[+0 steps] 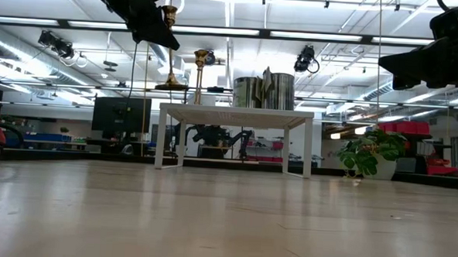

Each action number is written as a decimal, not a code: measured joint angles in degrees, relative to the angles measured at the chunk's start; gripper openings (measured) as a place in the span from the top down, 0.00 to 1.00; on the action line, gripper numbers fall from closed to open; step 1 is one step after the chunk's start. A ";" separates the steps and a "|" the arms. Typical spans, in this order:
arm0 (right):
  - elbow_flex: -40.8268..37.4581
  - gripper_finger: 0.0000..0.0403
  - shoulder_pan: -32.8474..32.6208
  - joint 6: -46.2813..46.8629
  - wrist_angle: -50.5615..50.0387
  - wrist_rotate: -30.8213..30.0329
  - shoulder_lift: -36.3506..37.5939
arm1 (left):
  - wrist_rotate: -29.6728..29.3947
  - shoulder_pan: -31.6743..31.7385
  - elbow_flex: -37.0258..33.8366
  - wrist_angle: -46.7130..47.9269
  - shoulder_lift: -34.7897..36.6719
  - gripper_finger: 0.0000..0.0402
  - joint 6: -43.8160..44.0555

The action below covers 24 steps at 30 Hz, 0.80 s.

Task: Pick & Place candle stick holders
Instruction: Put the candle holder aligned with the other candle holder on the shelf

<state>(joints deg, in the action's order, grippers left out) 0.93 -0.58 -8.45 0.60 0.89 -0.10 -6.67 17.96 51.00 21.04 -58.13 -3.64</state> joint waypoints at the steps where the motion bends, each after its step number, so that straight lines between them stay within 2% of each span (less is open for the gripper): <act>1: -0.02 0.96 0.00 0.00 0.00 0.00 0.02 | -0.30 0.10 0.02 0.07 0.00 0.95 0.02; 12: 0.00 0.96 0.00 0.01 0.00 0.00 0.00 | -1.04 3.78 10.31 8.55 -6.26 0.95 -0.13; 20: -0.02 0.96 0.00 0.00 0.00 0.00 0.00 | 1.77 6.01 13.90 8.47 -10.85 0.95 0.38; 24: -0.01 0.96 0.00 0.01 0.00 0.00 0.01 | 1.62 7.48 14.08 8.50 -12.79 0.95 5.10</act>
<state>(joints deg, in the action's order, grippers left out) 0.91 -0.58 -8.43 0.60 0.89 -0.08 -5.05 25.44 65.08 29.54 -70.92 1.46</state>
